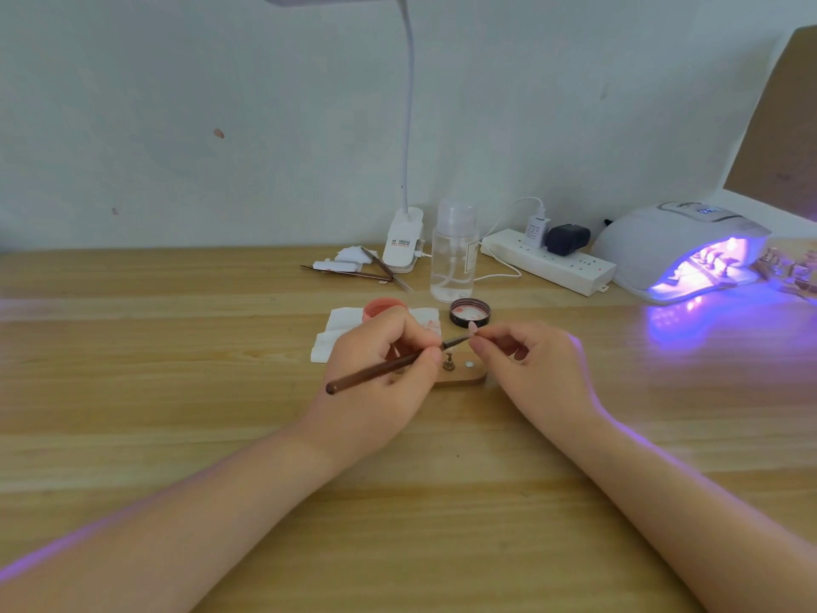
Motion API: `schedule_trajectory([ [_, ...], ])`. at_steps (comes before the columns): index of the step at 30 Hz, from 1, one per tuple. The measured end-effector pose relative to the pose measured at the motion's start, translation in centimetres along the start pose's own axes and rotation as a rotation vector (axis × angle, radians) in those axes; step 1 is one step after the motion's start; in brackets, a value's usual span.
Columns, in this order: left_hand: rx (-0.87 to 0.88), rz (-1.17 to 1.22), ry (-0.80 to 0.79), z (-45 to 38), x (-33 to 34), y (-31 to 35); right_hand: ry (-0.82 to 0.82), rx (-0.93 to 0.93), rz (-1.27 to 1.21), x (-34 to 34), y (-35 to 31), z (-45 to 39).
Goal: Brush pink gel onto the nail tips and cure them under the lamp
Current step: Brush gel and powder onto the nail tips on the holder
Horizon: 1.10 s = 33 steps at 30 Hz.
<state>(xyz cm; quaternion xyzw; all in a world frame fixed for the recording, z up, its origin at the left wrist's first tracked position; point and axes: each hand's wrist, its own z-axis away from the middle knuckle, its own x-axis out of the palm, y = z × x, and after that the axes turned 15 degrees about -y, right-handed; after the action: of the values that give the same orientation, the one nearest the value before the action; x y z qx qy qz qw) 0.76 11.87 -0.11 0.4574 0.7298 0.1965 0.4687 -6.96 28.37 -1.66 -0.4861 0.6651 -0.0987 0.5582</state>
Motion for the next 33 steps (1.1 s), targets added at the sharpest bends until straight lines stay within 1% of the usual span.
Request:
schedule_trajectory([
  [4,-0.120,0.093,0.110,-1.6,-1.6,1.6,0.000,0.017,-0.007,0.0,0.0,0.0],
  [6,-0.250,0.028,0.185,-3.4,-3.2,1.8,-0.005,0.018,-0.003,0.0,-0.1,0.0],
  [7,-0.327,-0.014,0.191,-4.3,-4.3,1.8,-0.007,0.018,-0.009,0.0,-0.1,0.0],
  [10,-0.507,-0.148,0.120,-6.4,-7.2,1.3,-0.019,0.023,-0.024,0.1,-0.1,0.1],
  [13,-0.608,-0.236,0.031,-7.9,-8.4,0.6,-0.034,0.029,-0.017,0.1,-0.2,0.1],
  [19,-0.732,-0.217,-0.145,-9.3,-7.7,-0.8,-0.049,0.043,-0.027,0.1,-0.2,0.2],
  [27,-0.798,-0.186,-0.207,-9.2,-6.8,-2.0,-0.054,0.039,-0.013,0.0,-0.2,0.2],
  [30,-0.784,-0.101,-0.156,-9.0,-7.4,-2.3,-0.065,0.039,-0.020,-0.1,-0.3,0.3],
  [33,-0.785,0.052,-0.068,-8.8,-8.7,-2.4,-0.068,0.037,-0.020,-0.1,-0.4,0.3],
])
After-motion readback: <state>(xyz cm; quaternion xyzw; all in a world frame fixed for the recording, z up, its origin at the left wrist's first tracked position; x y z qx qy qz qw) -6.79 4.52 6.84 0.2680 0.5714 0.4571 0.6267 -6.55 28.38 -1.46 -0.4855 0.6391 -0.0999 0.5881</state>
